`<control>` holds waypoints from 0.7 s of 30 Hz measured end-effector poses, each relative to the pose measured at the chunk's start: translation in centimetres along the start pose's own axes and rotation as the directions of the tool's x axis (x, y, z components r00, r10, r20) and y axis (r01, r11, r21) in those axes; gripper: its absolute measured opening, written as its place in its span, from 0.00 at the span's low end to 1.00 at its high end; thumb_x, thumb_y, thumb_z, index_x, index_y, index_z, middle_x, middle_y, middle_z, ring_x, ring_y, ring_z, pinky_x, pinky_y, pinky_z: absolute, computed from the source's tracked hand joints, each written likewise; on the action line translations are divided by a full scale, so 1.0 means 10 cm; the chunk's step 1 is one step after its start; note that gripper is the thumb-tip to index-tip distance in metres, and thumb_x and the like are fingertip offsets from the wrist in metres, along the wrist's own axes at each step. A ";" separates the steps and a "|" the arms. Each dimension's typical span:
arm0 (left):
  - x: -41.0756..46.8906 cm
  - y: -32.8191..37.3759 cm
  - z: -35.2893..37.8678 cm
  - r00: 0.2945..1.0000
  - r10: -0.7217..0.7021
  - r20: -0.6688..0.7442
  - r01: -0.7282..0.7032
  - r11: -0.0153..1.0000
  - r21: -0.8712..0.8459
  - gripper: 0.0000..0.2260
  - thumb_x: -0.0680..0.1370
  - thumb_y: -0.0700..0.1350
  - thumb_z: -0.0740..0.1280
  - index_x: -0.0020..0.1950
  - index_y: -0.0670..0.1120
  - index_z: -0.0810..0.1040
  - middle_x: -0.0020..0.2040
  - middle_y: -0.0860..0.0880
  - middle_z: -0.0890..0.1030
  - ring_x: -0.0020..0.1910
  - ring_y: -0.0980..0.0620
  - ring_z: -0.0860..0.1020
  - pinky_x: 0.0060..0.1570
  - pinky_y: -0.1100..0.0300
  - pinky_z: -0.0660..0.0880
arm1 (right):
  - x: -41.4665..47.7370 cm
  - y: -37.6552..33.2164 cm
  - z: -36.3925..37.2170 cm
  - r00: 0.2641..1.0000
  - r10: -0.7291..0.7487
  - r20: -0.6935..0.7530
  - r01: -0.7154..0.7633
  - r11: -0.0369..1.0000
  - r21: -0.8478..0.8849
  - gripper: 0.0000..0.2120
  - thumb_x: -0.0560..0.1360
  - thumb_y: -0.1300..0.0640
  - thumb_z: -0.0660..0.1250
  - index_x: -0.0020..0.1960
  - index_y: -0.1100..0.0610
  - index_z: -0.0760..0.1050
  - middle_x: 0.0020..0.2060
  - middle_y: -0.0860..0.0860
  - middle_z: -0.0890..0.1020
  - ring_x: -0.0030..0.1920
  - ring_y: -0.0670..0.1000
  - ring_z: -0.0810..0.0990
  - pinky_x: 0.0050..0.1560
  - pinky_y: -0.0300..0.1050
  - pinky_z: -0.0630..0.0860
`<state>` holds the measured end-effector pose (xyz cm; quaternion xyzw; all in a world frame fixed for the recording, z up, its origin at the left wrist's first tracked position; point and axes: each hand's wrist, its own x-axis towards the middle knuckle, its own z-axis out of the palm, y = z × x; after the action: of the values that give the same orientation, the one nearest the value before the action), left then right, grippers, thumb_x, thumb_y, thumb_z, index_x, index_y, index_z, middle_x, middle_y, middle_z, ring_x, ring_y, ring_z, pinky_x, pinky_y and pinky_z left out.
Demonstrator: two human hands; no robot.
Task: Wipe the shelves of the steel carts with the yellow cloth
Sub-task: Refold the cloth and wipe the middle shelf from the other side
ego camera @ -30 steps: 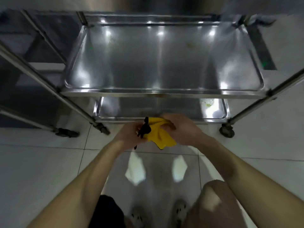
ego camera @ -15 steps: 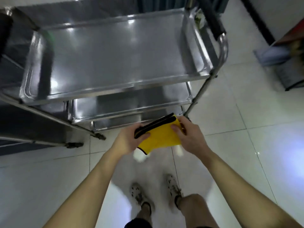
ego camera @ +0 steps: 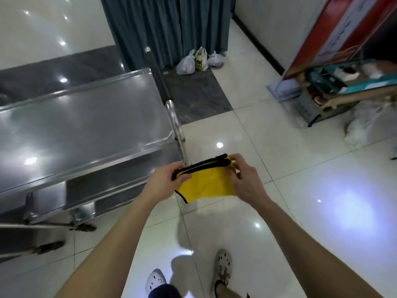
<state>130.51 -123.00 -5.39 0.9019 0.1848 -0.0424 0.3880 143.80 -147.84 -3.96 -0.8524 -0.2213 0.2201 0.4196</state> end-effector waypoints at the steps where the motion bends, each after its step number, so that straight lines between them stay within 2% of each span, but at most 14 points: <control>1: 0.14 0.13 0.03 1.000 -0.003 0.011 0.003 1.000 0.009 0.04 0.83 0.57 0.72 0.56 0.60 0.82 0.41 0.56 0.83 0.38 0.56 0.80 0.39 0.54 0.75 | 0.10 0.04 -0.15 1.000 -0.009 -0.002 0.009 1.000 -0.012 0.07 0.88 0.43 0.59 0.65 0.39 0.69 0.56 0.51 0.83 0.50 0.56 0.85 0.49 0.64 0.86; 4: 0.55 0.42 0.08 0.999 -0.022 0.038 0.020 0.999 0.036 0.08 0.84 0.55 0.72 0.62 0.56 0.83 0.49 0.55 0.86 0.46 0.52 0.83 0.49 0.50 0.81 | 0.45 0.12 -0.54 0.999 -0.037 -0.019 0.036 0.997 -0.062 0.08 0.88 0.43 0.60 0.66 0.39 0.69 0.54 0.53 0.84 0.48 0.56 0.85 0.47 0.63 0.86; 8: 1.17 0.59 0.12 0.997 -0.045 0.070 0.042 0.998 0.048 0.08 0.84 0.50 0.72 0.63 0.54 0.83 0.51 0.58 0.86 0.51 0.57 0.84 0.57 0.49 0.83 | 1.03 0.21 -0.95 0.997 -0.080 -0.011 0.078 0.986 -0.148 0.07 0.87 0.45 0.61 0.65 0.37 0.70 0.49 0.53 0.85 0.44 0.54 0.85 0.44 0.60 0.84; 11: 1.76 0.60 0.10 0.996 -0.055 0.075 0.051 0.997 0.054 0.07 0.85 0.51 0.71 0.63 0.55 0.83 0.52 0.60 0.85 0.50 0.60 0.83 0.57 0.51 0.84 | 1.54 0.32 -1.23 0.995 -0.095 -0.005 0.092 0.973 -0.213 0.08 0.86 0.49 0.62 0.63 0.37 0.71 0.43 0.50 0.84 0.40 0.51 0.83 0.39 0.55 0.83; 13: 2.23 0.59 0.07 0.996 -0.059 0.068 0.056 0.997 0.049 0.06 0.85 0.51 0.72 0.62 0.55 0.83 0.51 0.59 0.85 0.50 0.59 0.83 0.56 0.51 0.83 | 1.92 0.42 -1.44 0.994 -0.108 0.000 0.105 0.960 -0.260 0.10 0.86 0.51 0.62 0.62 0.37 0.71 0.38 0.47 0.82 0.34 0.47 0.80 0.33 0.50 0.78; 15: 2.71 0.59 0.02 0.997 -0.058 0.050 0.056 0.997 0.046 0.06 0.84 0.50 0.72 0.60 0.54 0.84 0.50 0.57 0.86 0.49 0.57 0.83 0.56 0.51 0.83 | 2.30 0.52 -1.66 0.996 -0.091 0.011 0.090 0.952 -0.292 0.11 0.86 0.52 0.62 0.62 0.36 0.72 0.35 0.47 0.81 0.32 0.47 0.80 0.30 0.49 0.76; 19: 3.58 0.67 -0.20 0.994 -0.094 0.054 0.092 0.994 0.053 0.05 0.84 0.49 0.73 0.59 0.53 0.85 0.49 0.55 0.86 0.48 0.55 0.84 0.53 0.54 0.82 | 3.10 0.61 -2.14 0.999 -0.004 0.035 0.015 0.940 -0.342 0.10 0.87 0.50 0.61 0.64 0.36 0.72 0.40 0.49 0.83 0.34 0.50 0.81 0.35 0.55 0.82; 21: 3.97 0.73 -0.37 0.994 -0.097 0.051 0.094 0.994 0.064 0.06 0.84 0.50 0.72 0.60 0.54 0.85 0.50 0.56 0.86 0.48 0.54 0.84 0.52 0.55 0.82 | 3.52 0.61 -2.34 0.999 0.003 0.041 0.011 0.936 -0.352 0.10 0.87 0.51 0.62 0.64 0.36 0.72 0.42 0.50 0.83 0.36 0.51 0.82 0.36 0.55 0.83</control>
<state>169.77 -112.99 -6.54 0.9021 0.2158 -0.0909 0.3625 186.46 -145.87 -2.71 -0.9085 -0.2673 0.1933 0.2564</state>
